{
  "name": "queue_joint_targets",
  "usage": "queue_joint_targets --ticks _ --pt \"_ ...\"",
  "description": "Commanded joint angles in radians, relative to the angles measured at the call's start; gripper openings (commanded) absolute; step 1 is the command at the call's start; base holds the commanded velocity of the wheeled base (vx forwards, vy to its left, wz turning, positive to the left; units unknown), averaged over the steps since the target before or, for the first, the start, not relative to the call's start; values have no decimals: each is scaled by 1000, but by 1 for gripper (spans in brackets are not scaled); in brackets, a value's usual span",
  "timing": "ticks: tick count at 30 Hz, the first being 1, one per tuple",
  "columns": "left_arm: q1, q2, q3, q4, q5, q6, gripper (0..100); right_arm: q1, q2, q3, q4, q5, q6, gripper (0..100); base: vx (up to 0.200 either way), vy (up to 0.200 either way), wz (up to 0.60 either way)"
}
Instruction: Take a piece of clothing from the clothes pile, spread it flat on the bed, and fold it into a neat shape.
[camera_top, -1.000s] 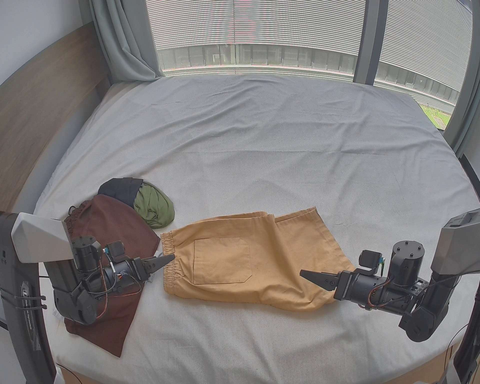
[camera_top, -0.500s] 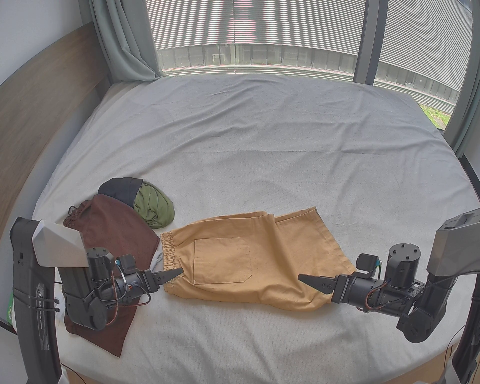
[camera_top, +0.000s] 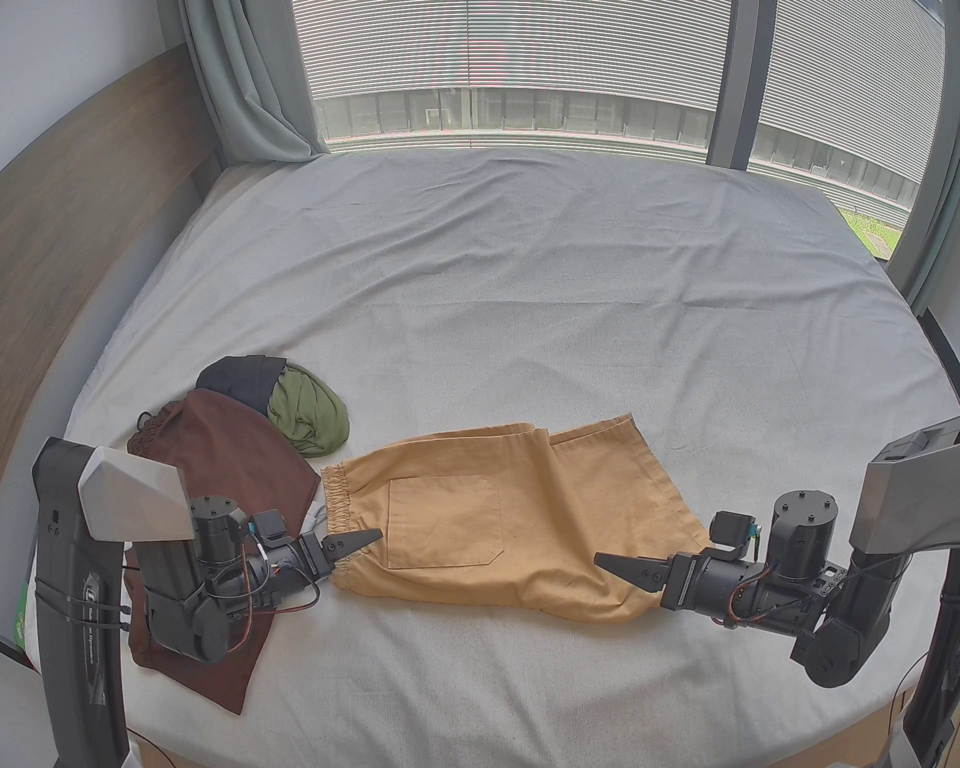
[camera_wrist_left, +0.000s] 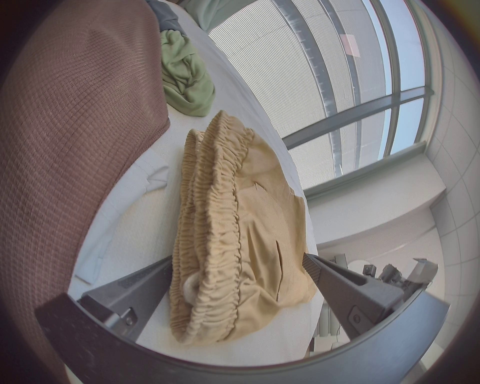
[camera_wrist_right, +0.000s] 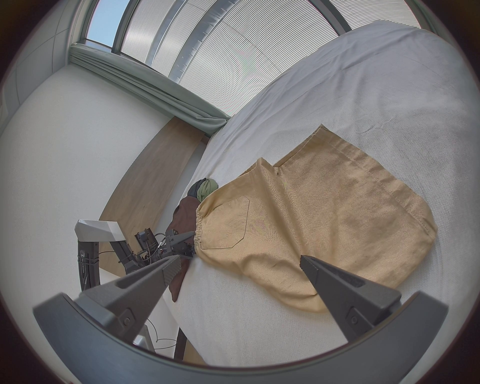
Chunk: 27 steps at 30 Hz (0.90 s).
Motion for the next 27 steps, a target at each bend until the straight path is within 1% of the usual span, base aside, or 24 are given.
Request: queue_joint_targets --ticks 1,4,5,6,8,20,21,27 --pt "-22 -1 -27 0 45 -46 100 2 2 0 0 1 0 100 0 0 0" --pt "-48 0 -36 0 117 -60 100 0 2 0 0 1 0 100 0 0 0" --pt "-49 0 -36 0 123 -60 100 0 2 0 0 1 0 100 0 0 0" --pt "-63 2 -39 0 158 -60 100 0 4 0 0 1 0 100 0 0 0" --pt "-77 2 -44 0 187 -62 100 -2 4 0 0 1 0 100 0 0 0" --pt "-77 2 -42 0 195 -60 100 2 11 -2 0 1 0 100 0 0 0" --pt "-77 0 -41 0 195 -60 0 0 11 -2 0 1 0 100 0 0 0" --pt "-74 -10 -39 -3 197 -58 0 -2 13 -2 0 1 0 100 0 0 0"
